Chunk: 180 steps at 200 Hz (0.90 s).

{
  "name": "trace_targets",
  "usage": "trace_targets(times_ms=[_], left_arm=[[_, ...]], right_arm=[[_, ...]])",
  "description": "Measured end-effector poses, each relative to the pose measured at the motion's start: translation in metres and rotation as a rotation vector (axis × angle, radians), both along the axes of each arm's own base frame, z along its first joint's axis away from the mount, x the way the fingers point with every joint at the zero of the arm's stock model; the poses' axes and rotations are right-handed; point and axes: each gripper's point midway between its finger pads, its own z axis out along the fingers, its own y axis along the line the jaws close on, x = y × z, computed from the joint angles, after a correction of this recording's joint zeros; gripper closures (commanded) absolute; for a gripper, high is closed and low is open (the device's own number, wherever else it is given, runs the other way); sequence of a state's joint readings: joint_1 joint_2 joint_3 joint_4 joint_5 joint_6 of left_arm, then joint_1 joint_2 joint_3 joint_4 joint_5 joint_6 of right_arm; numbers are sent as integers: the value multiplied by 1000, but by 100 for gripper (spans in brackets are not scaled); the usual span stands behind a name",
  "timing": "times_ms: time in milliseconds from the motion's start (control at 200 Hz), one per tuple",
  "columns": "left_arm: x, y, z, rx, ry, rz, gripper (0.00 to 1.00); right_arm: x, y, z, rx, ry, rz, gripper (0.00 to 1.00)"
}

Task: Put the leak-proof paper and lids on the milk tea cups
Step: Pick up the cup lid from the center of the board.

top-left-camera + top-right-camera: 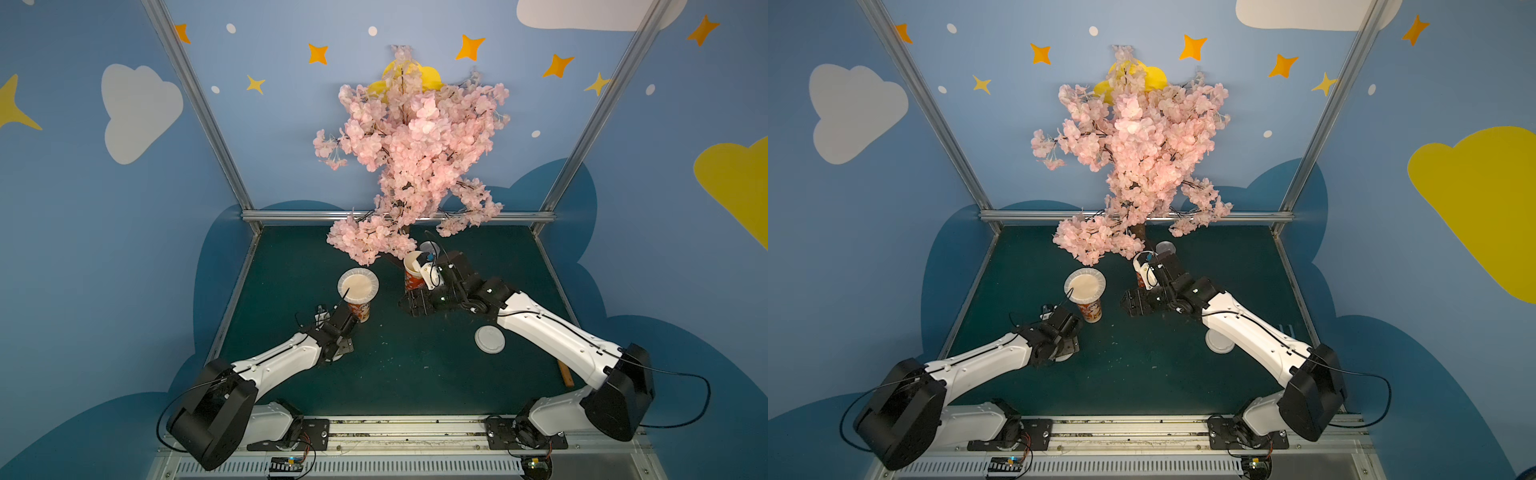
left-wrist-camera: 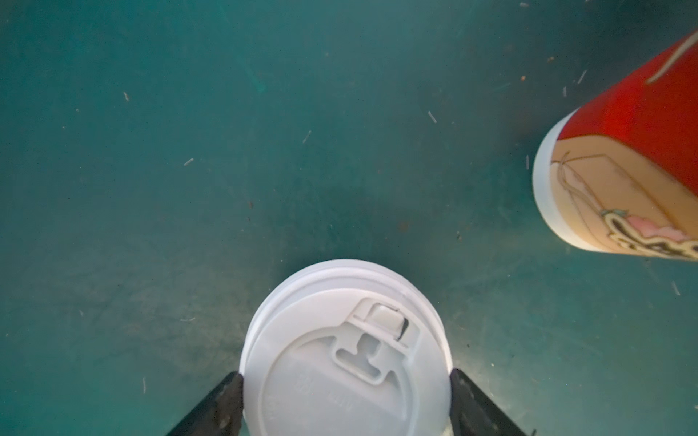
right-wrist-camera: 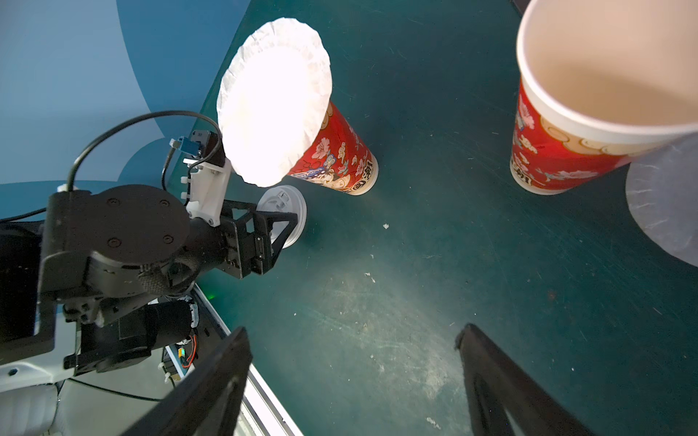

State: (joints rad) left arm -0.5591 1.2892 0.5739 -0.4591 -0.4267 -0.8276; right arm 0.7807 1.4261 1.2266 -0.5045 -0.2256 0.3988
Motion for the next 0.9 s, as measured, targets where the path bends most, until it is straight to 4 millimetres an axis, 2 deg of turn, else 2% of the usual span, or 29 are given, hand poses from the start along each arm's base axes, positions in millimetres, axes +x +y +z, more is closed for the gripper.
trace_targets(times_ms=[506, 751, 901], left_arm=[[-2, 1, -2, 3, 10, 10, 15], [-3, 2, -3, 4, 16, 18, 23], [-5, 4, 0, -1, 12, 30, 23]], right_arm=[[-1, 0, 0, 0, 0, 2, 14], [-2, 1, 0, 0, 1, 3, 14], [-2, 3, -3, -1, 11, 1, 14]])
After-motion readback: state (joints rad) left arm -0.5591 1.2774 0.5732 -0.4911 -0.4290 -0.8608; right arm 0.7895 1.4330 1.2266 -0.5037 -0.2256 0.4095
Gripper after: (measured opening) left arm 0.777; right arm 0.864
